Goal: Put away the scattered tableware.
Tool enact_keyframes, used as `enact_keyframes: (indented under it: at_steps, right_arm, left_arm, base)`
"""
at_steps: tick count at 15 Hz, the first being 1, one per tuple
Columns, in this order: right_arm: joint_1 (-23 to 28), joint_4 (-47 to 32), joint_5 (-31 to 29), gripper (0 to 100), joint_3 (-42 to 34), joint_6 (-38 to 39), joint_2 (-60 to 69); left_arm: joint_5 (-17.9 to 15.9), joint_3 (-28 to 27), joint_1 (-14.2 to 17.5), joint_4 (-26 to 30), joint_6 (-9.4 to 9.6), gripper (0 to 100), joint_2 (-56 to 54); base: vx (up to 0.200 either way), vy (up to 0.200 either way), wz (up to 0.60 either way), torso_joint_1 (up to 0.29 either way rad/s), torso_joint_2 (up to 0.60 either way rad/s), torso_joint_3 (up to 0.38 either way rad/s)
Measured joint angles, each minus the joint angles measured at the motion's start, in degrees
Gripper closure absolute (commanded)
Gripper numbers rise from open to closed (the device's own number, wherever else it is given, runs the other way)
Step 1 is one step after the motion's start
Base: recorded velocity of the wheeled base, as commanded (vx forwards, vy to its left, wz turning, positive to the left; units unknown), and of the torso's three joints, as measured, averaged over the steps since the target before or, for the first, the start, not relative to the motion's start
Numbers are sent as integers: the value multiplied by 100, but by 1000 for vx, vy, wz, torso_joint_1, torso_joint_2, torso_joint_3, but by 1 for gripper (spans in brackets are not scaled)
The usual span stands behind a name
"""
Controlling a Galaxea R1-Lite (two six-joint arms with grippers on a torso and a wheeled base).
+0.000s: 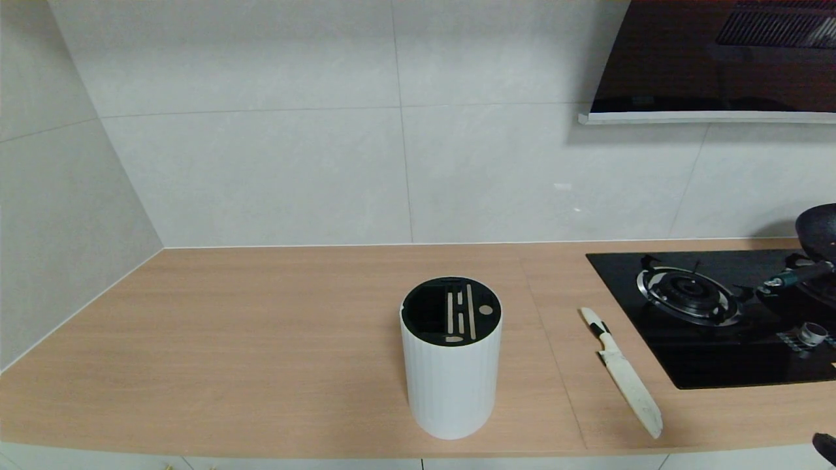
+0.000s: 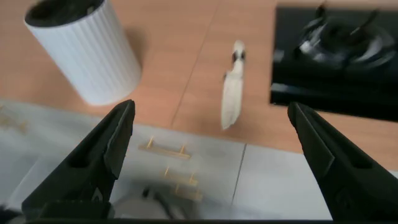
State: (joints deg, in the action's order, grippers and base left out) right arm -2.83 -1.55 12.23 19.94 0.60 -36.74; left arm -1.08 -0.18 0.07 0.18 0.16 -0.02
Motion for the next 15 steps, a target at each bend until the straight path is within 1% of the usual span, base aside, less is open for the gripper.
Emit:
enact_keyframes:
  at_steps: [3,5,9,11,15]
  right_arm:
    - [-190,54,-62,0,607,2,-1273]
    - [-354,351,-139,0,869,2,-2138]
    - [-529,1501,-277,0,1053,0,-3705]
    - [-561,2139,-407,0,1075,-9,-4420]
    - [-581,3204,-471,0,1106,-13,-5716]
  left_arm:
    - [0,0,0,0,2,0,0]
    - [0,0,0,0,2,0,0]
    - [-2,0,-2,0,2,0,0]
    - [-2,0,0,0,2,0,0]
    - [0,0,0,0,2,0,0]
  base:
    - [0,0,0,0,0,0]
    - [0,0,0,0,0,0]
    - [0,0,0,0,0,0]
    - [0,0,0,0,0,0]
    - [0,0,0,0,0,0]
